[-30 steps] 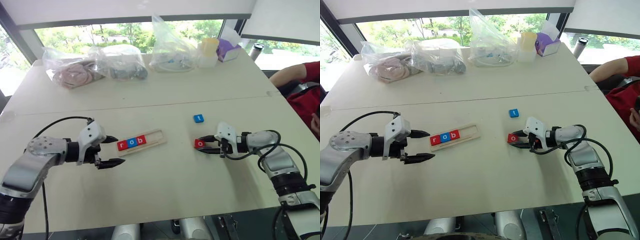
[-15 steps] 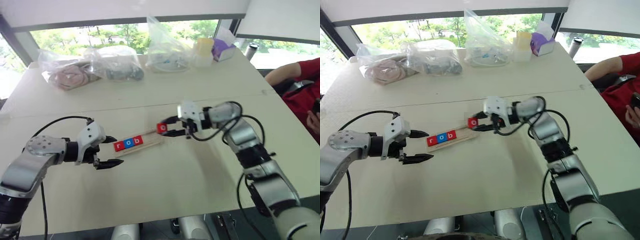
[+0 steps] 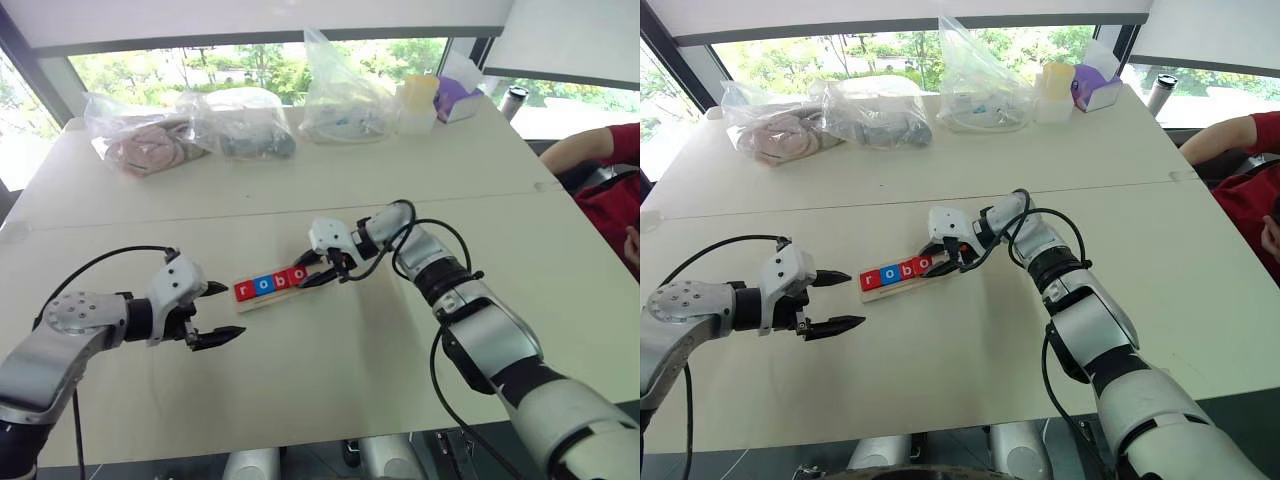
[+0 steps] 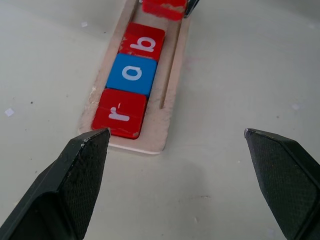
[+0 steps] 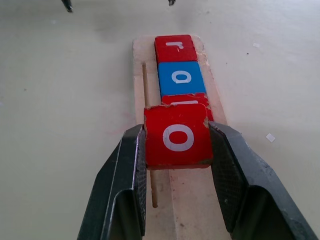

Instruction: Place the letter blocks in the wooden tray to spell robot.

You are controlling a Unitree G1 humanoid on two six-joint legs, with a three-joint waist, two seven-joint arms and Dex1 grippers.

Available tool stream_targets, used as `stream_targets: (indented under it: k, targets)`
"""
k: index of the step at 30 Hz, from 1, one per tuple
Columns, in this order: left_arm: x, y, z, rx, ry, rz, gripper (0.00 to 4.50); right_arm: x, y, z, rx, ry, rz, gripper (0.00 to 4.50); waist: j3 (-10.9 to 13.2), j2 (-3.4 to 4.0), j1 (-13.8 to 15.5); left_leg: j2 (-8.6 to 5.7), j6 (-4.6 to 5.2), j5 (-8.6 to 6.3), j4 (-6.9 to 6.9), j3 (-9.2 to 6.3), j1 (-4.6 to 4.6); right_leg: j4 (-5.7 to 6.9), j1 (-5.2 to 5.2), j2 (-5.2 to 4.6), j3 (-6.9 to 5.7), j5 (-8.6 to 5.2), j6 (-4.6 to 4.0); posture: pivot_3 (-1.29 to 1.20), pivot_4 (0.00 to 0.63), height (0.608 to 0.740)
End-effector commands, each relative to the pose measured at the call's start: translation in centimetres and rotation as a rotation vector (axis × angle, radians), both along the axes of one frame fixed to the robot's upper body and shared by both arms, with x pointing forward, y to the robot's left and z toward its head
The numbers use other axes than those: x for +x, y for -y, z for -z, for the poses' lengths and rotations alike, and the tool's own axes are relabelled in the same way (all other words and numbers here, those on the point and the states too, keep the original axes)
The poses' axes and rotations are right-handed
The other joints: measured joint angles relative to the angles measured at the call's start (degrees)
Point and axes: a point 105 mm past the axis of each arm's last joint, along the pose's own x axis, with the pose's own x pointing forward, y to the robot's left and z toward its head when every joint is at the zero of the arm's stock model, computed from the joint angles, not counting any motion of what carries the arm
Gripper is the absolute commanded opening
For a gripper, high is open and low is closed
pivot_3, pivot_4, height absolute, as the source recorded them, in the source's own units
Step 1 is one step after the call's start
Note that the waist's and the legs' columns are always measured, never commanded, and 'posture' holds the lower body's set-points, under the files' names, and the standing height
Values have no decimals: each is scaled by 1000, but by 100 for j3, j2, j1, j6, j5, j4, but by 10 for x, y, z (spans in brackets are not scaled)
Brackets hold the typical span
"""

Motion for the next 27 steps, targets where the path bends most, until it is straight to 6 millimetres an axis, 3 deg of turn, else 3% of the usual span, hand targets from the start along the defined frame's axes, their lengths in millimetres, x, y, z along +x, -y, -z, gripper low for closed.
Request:
stream_targets:
  k: [1,18,24,25,27]
  targets:
    - [-1,1,-9,-9,36,-9,4500,6,-5,-10,-4,60,-17,1195,0,0,-1,0,0,0,0,0,1,0,0,0,0,0,0,0,150,740]
    - [1,0,-9,-5,43,-18,4500,14,-8,-5,-12,106,28,1195,0,1,-5,0,-1,0,-1,0,1,2,0,0,0,1,0,0,150,740]
    - [3,1,-9,-5,47,-15,4500,15,-8,-6,-6,143,31,4157,0,1,-6,0,-1,0,-1,0,1,2,0,0,0,1,0,0,150,740]
    - [3,1,-9,-6,47,-15,4500,15,-8,-6,-8,150,29,4479,0,0,-6,0,-1,0,-1,0,1,2,0,0,0,1,0,0,150,740]
    - [4,1,-8,-5,49,-14,4500,17,-6,-7,-12,176,24,4479,0,0,-5,0,-1,0,-1,-1,1,2,0,0,0,1,0,0,150,740]
